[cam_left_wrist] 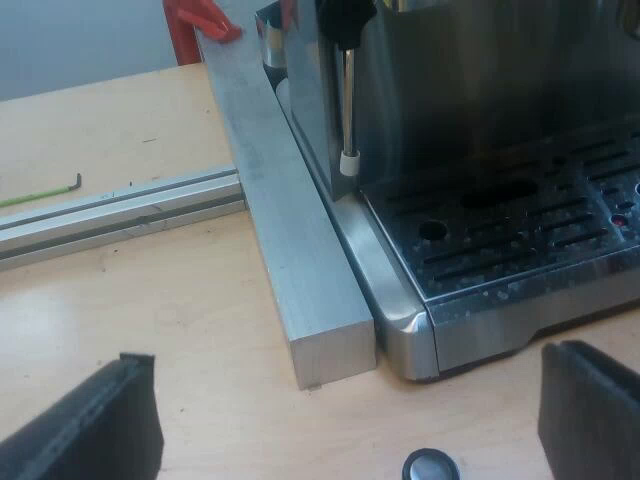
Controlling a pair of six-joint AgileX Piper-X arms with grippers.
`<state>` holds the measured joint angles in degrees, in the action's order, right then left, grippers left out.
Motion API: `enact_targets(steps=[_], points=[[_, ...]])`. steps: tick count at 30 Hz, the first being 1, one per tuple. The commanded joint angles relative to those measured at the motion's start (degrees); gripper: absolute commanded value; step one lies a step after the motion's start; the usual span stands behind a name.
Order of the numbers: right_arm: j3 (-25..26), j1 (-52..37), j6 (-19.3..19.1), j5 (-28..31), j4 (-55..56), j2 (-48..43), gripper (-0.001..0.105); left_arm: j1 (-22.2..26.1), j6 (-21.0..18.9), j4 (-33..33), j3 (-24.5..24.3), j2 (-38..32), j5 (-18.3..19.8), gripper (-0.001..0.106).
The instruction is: Grind coffee beans and then tamp
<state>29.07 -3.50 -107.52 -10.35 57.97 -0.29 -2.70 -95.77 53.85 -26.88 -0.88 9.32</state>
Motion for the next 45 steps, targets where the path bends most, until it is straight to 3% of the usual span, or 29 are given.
enact_targets(steps=[1, 5, 10, 16, 20, 22, 24, 28, 31, 35, 45], points=[[0.42, -0.27, -0.20, -0.14, -0.33, -2.60, 0.071, -0.07, -0.83, -0.55, 0.04, -7.81, -0.14, 0.078], [0.87, -0.27, 0.85, -0.14, -0.34, -2.32, 0.071, -0.07, -0.83, -0.13, -0.28, -7.45, 0.82, 0.078], [3.89, -0.27, 2.77, 0.05, -0.29, 1.01, 0.071, -0.52, -0.83, 3.76, -4.21, -3.03, 1.28, 0.078], [10.78, 2.55, 2.77, -0.45, 1.59, 8.09, 0.071, -4.23, -0.83, 1.50, -8.86, 3.66, 5.97, 0.078], [15.60, 7.25, 0.45, -0.64, 5.52, 13.65, 0.071, -8.25, -0.83, 0.65, -9.86, 7.50, 7.95, 0.078], [17.23, 9.44, -0.99, -1.48, 6.43, 15.35, 0.071, -9.86, -0.83, -0.40, -9.83, 8.59, 9.60, 0.078], [18.54, 12.06, -1.74, -3.61, 6.99, 17.22, 0.071, -12.24, -0.62, -2.26, -9.63, 9.68, 14.95, 0.078], [18.96, 16.12, -1.94, -7.71, 7.10, 19.18, 0.071, -15.54, -0.49, -4.78, -9.65, 10.84, 22.07, 0.078], [18.96, 19.52, -2.31, -11.40, 6.98, 20.49, 0.071, -18.02, -0.17, -6.74, -8.55, 11.40, 25.20, 0.078], [18.35, 23.63, -5.35, -11.40, 6.36, 21.24, 0.071, -20.48, -0.15, -11.32, -4.04, 11.39, 30.00, 0.078], [12.32, 31.37, -5.21, -8.46, -5.72, 21.36, 0.071, -21.07, -0.15, -27.49, 10.34, 11.66, 30.14, 0.078]])
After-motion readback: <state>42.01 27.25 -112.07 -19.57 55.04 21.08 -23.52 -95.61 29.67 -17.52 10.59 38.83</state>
